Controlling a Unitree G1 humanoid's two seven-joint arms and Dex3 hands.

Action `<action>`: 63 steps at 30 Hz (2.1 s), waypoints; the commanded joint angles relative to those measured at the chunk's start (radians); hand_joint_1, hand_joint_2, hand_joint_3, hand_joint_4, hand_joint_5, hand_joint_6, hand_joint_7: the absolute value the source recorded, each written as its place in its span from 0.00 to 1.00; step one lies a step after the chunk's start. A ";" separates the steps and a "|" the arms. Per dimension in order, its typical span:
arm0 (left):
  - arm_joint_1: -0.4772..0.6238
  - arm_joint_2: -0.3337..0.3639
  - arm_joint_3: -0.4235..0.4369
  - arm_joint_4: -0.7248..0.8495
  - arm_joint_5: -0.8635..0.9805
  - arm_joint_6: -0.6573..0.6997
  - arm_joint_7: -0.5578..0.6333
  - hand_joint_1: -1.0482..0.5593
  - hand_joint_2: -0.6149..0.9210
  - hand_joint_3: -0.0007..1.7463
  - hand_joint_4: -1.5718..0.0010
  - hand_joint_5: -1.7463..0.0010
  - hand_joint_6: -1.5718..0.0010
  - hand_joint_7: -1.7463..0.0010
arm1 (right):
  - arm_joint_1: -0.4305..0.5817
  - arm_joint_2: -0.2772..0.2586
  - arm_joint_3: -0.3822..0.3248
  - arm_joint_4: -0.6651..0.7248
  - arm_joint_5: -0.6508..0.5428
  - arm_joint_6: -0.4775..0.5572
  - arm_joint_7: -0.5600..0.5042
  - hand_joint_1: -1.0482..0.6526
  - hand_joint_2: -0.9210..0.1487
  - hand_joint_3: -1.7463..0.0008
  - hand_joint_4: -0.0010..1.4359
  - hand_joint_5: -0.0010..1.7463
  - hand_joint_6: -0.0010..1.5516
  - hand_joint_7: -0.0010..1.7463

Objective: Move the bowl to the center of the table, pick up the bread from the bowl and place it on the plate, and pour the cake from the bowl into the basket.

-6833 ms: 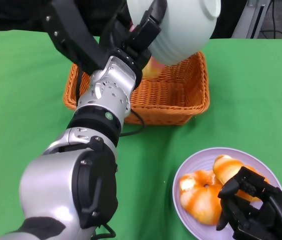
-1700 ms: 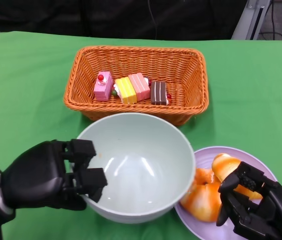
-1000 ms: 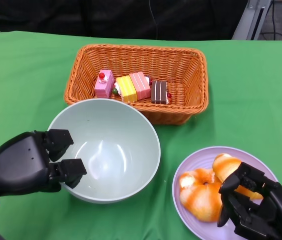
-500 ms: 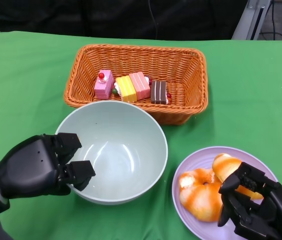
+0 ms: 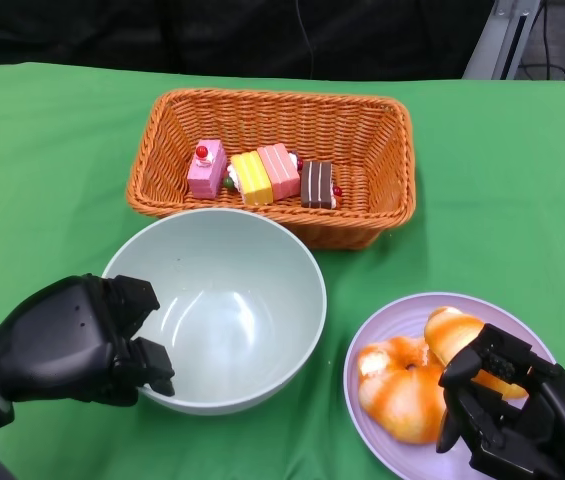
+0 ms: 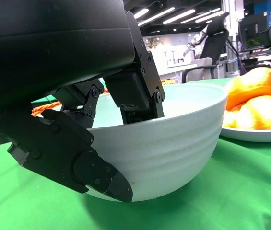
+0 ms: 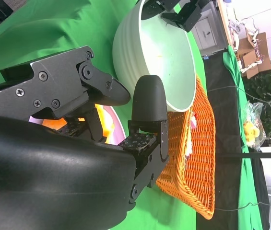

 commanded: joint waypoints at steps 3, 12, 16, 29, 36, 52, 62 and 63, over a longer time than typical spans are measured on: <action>0.019 0.055 -0.018 -0.031 -0.009 -0.057 -0.014 0.36 0.95 0.01 0.40 0.54 0.26 0.97 | 0.001 -0.013 -0.009 0.004 0.004 -0.009 0.001 0.57 0.17 0.48 0.46 1.00 0.34 0.91; 0.074 0.070 0.049 -0.062 -0.140 -0.200 -0.087 0.00 1.00 0.17 0.94 0.99 0.96 1.00 | 0.002 -0.015 -0.010 0.002 0.003 -0.003 -0.002 0.57 0.17 0.49 0.46 1.00 0.35 0.91; 0.093 0.057 0.110 -0.041 -0.290 -0.328 -0.251 0.00 1.00 0.25 1.00 1.00 1.00 1.00 | 0.000 -0.016 -0.008 0.009 0.001 -0.008 0.000 0.57 0.16 0.48 0.46 1.00 0.35 0.91; 0.331 0.039 0.082 -0.368 -1.715 -0.048 -1.321 0.28 0.98 0.09 0.82 0.92 0.84 0.97 | -0.001 -0.010 0.000 0.011 -0.005 -0.016 -0.003 0.57 0.17 0.48 0.46 1.00 0.34 0.91; 0.419 -0.093 0.274 -0.512 -1.839 0.144 -1.363 0.65 0.98 0.17 0.50 0.60 0.46 0.82 | -0.006 -0.014 -0.002 0.011 0.025 -0.014 0.027 0.57 0.17 0.47 0.46 1.00 0.34 0.91; 0.588 -0.321 0.624 -0.672 -1.804 0.478 -1.802 0.67 0.82 0.64 0.48 0.08 0.54 0.19 | -0.048 -0.022 -0.019 0.070 0.141 -0.048 0.172 0.58 0.16 0.49 0.48 1.00 0.39 0.85; 0.656 -0.369 0.690 -0.757 -1.738 0.571 -1.937 0.65 0.73 0.76 0.49 0.00 0.57 0.05 | -0.028 -0.060 -0.013 -0.013 0.149 -0.016 0.194 0.57 0.16 0.47 0.49 1.00 0.41 0.86; 0.655 -0.372 0.694 -0.761 -1.731 0.576 -1.946 0.63 0.73 0.75 0.50 0.00 0.57 0.06 | -0.024 -0.064 -0.008 -0.029 0.146 -0.020 0.198 0.58 0.21 0.42 0.51 1.00 0.40 0.88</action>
